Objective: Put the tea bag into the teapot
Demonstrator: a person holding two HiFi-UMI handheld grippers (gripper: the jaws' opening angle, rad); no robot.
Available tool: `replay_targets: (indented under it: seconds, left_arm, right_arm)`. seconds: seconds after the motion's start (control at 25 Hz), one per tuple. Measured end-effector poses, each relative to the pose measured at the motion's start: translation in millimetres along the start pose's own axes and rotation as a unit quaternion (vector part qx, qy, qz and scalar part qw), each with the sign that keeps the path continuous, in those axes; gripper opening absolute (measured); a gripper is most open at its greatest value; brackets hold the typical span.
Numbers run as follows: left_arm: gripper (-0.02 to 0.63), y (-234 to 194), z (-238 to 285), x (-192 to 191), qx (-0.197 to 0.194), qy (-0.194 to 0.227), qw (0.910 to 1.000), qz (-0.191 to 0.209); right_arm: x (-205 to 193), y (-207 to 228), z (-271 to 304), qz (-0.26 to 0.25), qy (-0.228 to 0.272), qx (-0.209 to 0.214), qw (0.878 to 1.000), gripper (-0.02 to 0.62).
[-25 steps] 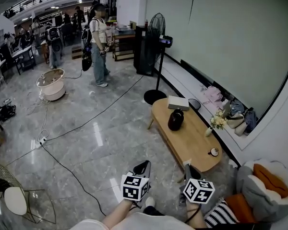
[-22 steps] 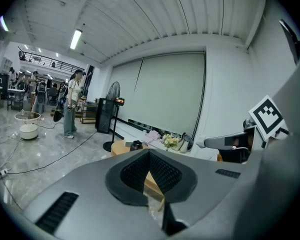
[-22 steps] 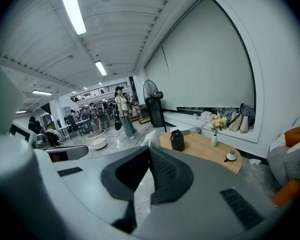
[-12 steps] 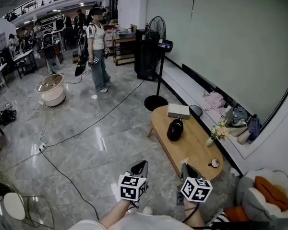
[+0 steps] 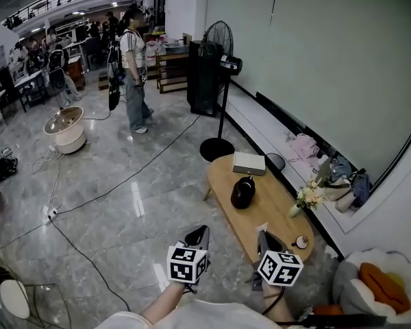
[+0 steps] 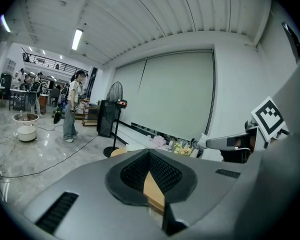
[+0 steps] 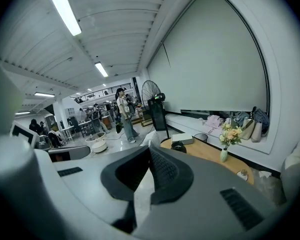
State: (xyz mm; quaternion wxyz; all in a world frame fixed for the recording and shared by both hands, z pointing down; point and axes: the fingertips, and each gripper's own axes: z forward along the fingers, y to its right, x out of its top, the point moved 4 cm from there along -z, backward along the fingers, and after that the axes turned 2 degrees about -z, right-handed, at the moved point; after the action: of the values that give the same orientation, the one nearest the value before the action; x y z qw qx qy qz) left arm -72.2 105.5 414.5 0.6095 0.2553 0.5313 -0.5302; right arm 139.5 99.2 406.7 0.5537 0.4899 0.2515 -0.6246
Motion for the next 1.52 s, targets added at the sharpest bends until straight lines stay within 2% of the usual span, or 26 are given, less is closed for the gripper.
replay_targets:
  seconds: [0.24,0.48,0.84,1.2,1.52]
  left_arm:
    - [0.017,4.6,28.6,3.9,0.001,0.002,1.0000,-0.008]
    - [0.017,5.7,44.1,-6.7,0.001,-0.020,0.9998,-0.002]
    - [0.016,-1.8,93.8,-3.6,-0.020,-0.041,0.9990,0.002]
    - [0.017,-31.1,172.7,38.4,-0.051,-0.032,0.9980,0.018]
    - [0.016,-57.6,234.3,72.2,-0.067,-0.033,0.9971,0.015]
  right_arm:
    - [10.4,18.2,17.1,-0.006,-0.003,0.006,1.000,0.034]
    - [1.7,25.1,30.7,0.006,-0.015,0.014,1.000,0.034]
    - [-0.1,55.1,62.1,0.020,-0.030,-0.018,0.999,0.034]
    - [42.5,69.3,126.9,0.011,-0.013,-0.045,0.999,0.034]
    - [76.2,78.3,171.4,0.011,-0.012,-0.065,0.998,0.034]
